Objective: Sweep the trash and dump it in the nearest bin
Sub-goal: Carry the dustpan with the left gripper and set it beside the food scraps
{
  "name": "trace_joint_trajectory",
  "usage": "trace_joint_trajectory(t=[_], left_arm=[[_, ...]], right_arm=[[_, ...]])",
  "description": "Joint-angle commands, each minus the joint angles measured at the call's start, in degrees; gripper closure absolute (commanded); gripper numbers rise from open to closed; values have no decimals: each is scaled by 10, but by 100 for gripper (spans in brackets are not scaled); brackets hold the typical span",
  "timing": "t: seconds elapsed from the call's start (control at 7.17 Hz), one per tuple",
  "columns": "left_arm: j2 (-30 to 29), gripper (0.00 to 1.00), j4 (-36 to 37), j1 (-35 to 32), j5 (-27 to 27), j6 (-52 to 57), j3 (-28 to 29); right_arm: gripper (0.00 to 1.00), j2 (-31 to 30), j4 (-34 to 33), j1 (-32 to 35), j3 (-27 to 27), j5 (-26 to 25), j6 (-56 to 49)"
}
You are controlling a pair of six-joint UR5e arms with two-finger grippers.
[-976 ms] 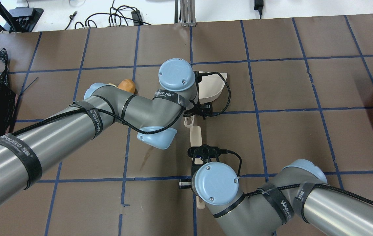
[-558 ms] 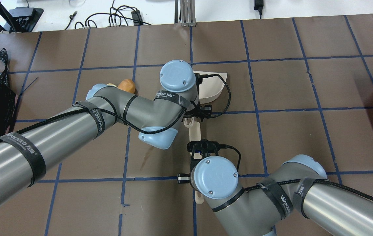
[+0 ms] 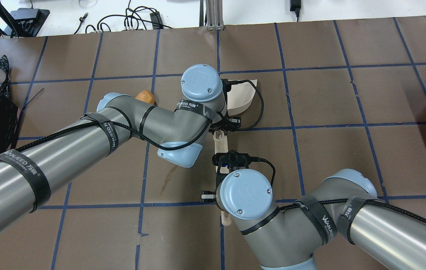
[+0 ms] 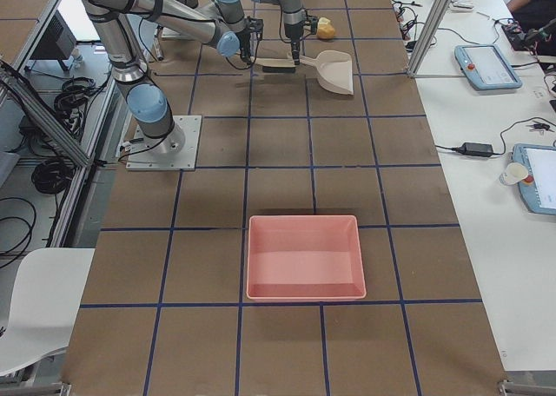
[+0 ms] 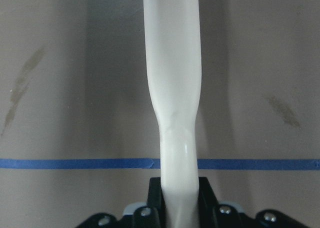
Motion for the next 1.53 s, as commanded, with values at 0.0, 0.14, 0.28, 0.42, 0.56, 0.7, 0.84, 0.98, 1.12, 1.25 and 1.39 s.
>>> trace_joint_trajectory(t=[0.0,0.14,0.28,0.42,0.56,0.7,0.84,0.98,1.12,1.25,1.39], left_arm=[[3,92,0,3,0,1,14],[3,94,-5,4,2,5,35],[6,94,-17,7,3,5,55],[16,95,-55,18,5,30,74],[34,95,-85,47,5,52,85],[61,95,-122,82,2,102,88],[91,95,-147,125,-1,165,87],[119,95,-203,171,-3,265,86],[146,95,-222,210,-12,346,73],[167,95,-262,237,-10,418,63],[178,95,-278,266,-6,504,57]], right_arm=[[93,0,4,1,-2,0,0],[93,0,4,1,-2,0,0],[93,0,4,0,-2,-1,-1],[93,0,4,-1,-2,-1,-1],[92,0,4,-2,-2,-1,-1],[92,-1,4,-2,-2,-1,-1],[92,-1,4,-4,-2,-1,-1],[92,0,4,-5,-3,-1,-3],[92,0,4,-6,-4,0,-6],[92,3,5,-5,-26,2,-7],[92,19,34,-5,-70,6,-14]])
